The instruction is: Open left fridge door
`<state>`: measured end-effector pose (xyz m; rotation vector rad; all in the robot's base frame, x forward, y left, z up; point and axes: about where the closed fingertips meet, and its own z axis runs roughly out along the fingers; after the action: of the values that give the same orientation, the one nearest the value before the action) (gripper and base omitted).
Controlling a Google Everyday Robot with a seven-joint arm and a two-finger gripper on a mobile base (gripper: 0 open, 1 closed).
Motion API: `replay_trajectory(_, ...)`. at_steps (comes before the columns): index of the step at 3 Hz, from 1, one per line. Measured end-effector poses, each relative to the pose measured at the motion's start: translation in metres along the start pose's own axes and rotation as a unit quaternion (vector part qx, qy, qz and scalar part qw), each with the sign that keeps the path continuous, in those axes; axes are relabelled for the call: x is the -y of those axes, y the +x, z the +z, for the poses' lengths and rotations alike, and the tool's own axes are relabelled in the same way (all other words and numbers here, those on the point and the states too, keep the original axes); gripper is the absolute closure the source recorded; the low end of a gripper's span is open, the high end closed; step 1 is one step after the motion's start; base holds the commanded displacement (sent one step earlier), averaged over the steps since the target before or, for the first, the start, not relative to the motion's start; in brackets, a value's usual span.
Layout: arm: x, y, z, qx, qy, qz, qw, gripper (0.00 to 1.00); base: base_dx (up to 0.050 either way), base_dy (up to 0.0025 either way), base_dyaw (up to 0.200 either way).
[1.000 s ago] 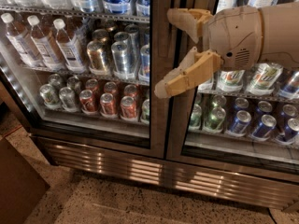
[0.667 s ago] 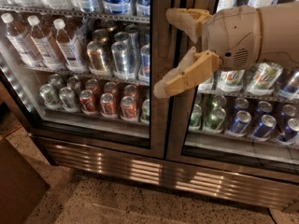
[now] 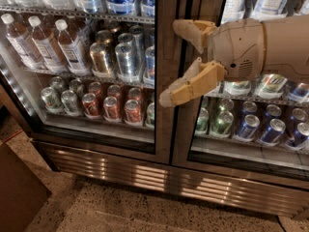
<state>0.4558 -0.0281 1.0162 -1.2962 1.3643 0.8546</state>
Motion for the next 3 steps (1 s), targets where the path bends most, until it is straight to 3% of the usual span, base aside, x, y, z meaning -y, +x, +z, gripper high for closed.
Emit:
replay_trajectory(1, -0.002, -0.001, 0.002, 0.022, 0.030, 0.006, 0.9993, 0.00, 0.000, 0.00000, 0.000)
replay_trajectory(2, -0.002, -0.001, 0.002, 0.022, 0.030, 0.006, 0.9993, 0.00, 0.000, 0.00000, 0.000)
replay_trajectory(3, 0.012, -0.013, 0.006, 0.013, 0.021, 0.031, 0.9992, 0.00, 0.000, 0.00000, 0.000)
